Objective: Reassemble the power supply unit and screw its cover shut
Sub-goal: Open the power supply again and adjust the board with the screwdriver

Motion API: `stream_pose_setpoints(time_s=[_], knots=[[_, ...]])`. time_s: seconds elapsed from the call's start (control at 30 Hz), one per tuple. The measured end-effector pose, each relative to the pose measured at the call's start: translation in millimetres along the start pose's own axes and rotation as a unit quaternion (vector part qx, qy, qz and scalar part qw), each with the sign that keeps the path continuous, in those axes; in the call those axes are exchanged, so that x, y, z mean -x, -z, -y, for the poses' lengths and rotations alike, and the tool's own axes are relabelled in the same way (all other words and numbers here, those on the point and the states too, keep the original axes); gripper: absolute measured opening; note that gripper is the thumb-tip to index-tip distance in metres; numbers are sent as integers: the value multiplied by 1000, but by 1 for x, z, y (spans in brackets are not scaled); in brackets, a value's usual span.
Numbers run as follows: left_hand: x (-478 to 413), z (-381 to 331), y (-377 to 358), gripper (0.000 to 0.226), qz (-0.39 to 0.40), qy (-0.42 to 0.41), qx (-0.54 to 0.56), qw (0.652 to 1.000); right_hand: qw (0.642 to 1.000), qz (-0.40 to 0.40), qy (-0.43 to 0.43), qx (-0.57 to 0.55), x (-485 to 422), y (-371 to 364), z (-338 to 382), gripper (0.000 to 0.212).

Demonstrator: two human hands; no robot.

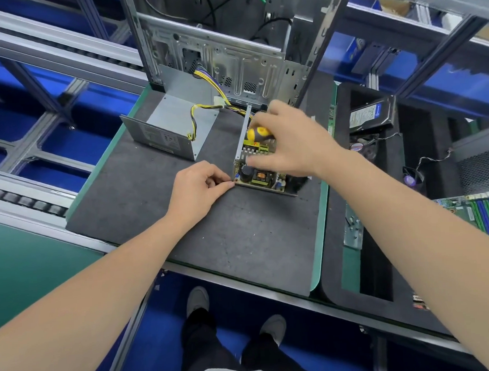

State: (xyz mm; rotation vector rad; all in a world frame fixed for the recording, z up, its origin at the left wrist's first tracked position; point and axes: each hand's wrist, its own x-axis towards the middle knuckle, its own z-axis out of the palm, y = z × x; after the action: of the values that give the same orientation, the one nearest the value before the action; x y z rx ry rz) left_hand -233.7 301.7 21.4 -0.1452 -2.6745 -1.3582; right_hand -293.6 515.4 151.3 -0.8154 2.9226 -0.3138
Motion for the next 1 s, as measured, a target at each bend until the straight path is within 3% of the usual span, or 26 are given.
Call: stream_pose_setpoints(time_s=[0.07, 0.13, 0.3, 0.5, 0.83, 1.0], knots=[[0, 0, -1, 11, 2, -4, -6, 1000, 998, 40, -6, 39, 3, -12, -5, 78], [-1, 0, -1, 10, 3, -2, -7, 1000, 996, 40, 2, 81, 5, -25, -13, 87], [-2, -2, -2, 7, 14, 4, -12, 1000, 991, 0, 28, 134, 6, -39, -22, 78], [-3, -4, -1, 7, 19, 9, -9, 1000, 996, -51, -14, 68, 5, -40, -21, 83], [-4, -3, -1, 7, 22, 5, -11, 1000, 998, 3, 7, 65, -14, -32, -33, 81], [-5, -1, -1, 7, 24, 1, -13, 1000, 1000, -7, 1, -4, -16, -41, -43, 80]])
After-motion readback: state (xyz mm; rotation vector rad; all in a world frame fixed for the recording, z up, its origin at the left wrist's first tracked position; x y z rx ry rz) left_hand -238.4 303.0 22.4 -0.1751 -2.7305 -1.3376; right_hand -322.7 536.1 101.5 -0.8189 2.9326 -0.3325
